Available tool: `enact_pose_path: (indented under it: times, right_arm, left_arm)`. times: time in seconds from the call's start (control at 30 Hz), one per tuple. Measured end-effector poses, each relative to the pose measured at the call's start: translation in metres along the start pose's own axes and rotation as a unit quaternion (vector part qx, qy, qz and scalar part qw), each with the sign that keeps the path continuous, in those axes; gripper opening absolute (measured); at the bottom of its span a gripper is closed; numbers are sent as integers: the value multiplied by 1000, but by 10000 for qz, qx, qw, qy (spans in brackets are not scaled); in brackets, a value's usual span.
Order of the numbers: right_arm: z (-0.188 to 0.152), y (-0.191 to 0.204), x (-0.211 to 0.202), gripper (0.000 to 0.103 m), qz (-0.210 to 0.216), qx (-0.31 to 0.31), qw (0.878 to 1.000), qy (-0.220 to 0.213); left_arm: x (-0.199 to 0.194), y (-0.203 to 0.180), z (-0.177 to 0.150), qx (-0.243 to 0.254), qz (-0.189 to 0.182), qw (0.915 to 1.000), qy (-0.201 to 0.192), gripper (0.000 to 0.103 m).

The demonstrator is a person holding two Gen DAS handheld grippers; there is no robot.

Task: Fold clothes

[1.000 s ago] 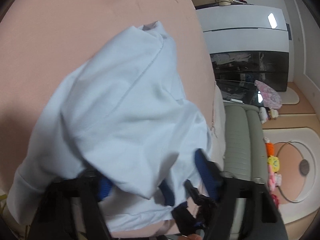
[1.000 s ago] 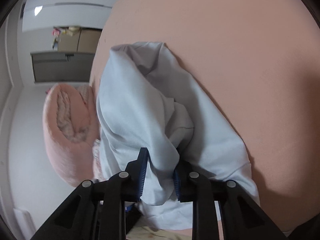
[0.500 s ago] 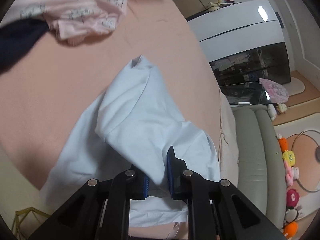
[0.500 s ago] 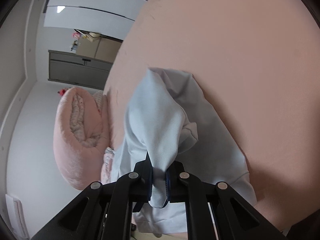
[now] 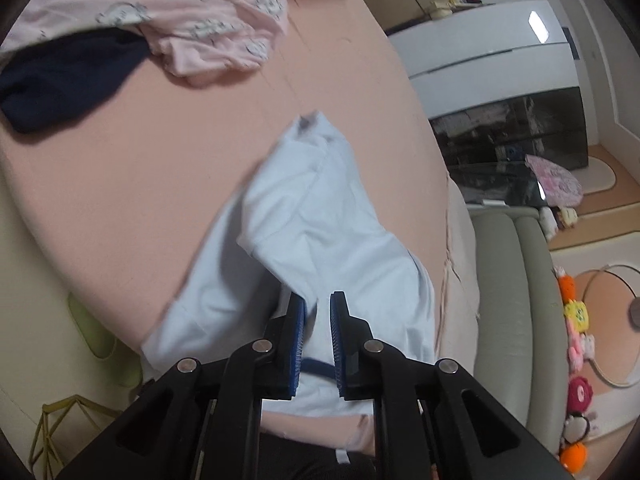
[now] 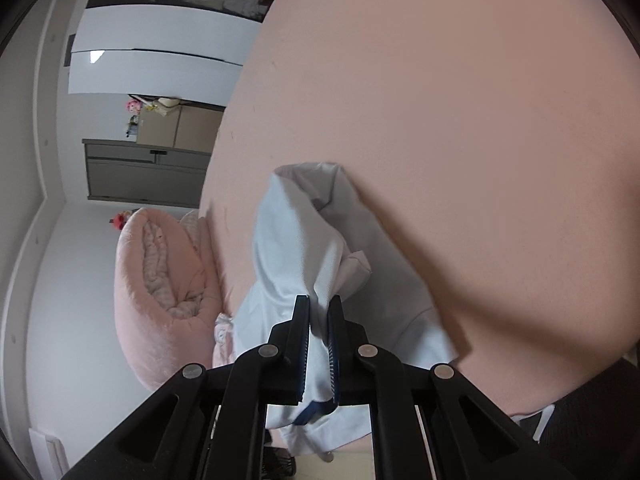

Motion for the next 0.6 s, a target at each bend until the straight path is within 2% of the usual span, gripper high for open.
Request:
enact_pose_path:
  times: [0.07,0.13,0.17,0.2,0.23,0.27,0.33,0.37,0.43,0.6]
  right_arm:
    - [0,-3,-3,9,-147,29,9999,-26]
    - [-1,-5,-6,9,-293,57,9995,-53]
    - [-1,-6,-7,9,-367,72,9993,-66]
    - [-1,-8,-8,10,-440,86,9990,-79]
    - [-1,-9,-10,15,-513,101,9986,-92]
    - [1,-11,-13,23,-559,110,9982,-163]
    - [8,-14,-18,77,-627,93,9974,-334]
    - [11,-14,-19,85,-645,54,9971,-405]
    - [16,-13,-20,85,-679,-51,9962,-536]
    - [21,-17,-1,85,-368,29,9991,-194]
  left_arm:
    - [-1,0,0,-65,79,9999,21,13]
    - [-2,1,2,-129,123,9998,87,19]
    - [-3,0,4,-141,170,9997,109,29]
    - [-5,-1,7,-130,254,9995,106,49]
    - [-9,-2,10,-118,331,9994,52,64]
    - [-13,-3,13,-101,400,9991,-61,85]
    - [-19,-3,17,-160,417,9989,-164,88]
    - [-20,-4,19,-187,392,9989,-162,88]
    - [-18,-9,21,-148,350,9992,-83,88]
    - [-4,-34,20,728,1032,9919,122,88]
Point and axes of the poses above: each gripper's, at about its wrist camera, not at the fingertips, and x roughly the way its jaws point, y to its left, z to its top, the point moved 1 cm from there along x, roughly the way its jaws point, and after that the axes turned 10 degrees about -z, right-handed, at the moved point
